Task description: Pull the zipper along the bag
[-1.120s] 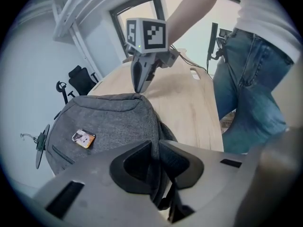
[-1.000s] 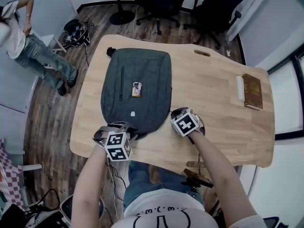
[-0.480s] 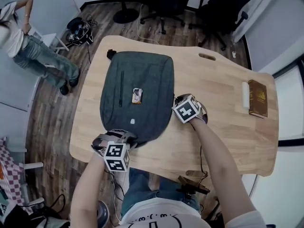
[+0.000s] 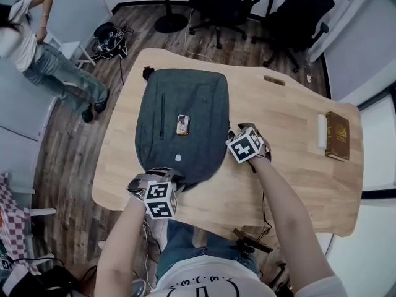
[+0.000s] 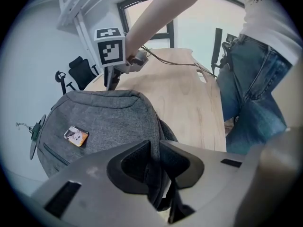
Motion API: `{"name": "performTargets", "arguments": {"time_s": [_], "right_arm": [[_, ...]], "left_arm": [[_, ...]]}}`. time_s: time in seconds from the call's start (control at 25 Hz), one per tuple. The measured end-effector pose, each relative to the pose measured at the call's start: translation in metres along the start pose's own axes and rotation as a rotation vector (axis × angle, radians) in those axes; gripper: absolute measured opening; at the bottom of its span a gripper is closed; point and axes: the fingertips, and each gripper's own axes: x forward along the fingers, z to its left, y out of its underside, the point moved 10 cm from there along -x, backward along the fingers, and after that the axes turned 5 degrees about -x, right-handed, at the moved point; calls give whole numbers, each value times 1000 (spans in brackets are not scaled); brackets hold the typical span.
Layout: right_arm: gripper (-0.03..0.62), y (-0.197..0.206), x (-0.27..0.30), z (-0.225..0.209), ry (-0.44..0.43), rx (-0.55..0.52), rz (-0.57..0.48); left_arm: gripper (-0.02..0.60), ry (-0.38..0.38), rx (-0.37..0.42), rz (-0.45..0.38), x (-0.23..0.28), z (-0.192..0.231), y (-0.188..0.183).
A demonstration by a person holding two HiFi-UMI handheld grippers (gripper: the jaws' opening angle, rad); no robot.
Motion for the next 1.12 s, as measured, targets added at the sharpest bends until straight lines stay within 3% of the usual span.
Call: {"name": "performTargets", "arguments": {"time_s": [0.2, 0.28, 0.32, 0.44, 0.6, 0.8, 0.92, 1.12], "right_arm": [[210, 2, -30, 8, -51, 72, -112], [142, 1, -47, 11, -55, 76, -152], [54, 0, -55, 13, -56, 70, -165], [52, 2, -76, 20, -63, 55, -207], [52, 5, -109, 27, -69, 113, -296], [52, 10, -154, 34, -80, 171, -454], [51, 8, -181, 34, -60, 151, -540], [51, 15, -212, 31, -28, 148, -648]], "left_arm": [[63, -9, -86, -18, -5, 0, -1], [67, -27, -126, -35, -9, -1, 0], [69, -40, -141, -44, -11, -2, 0], [75, -104, -197, -100, -25, -5, -1], [74, -244, -379, -261, -54, 0, -4], [15, -529, -653, -405, -89, 9, -14], [15, -617, -809, -550, -109, 8, -26], [14, -778, -885, -662, -128, -7, -43]]}}
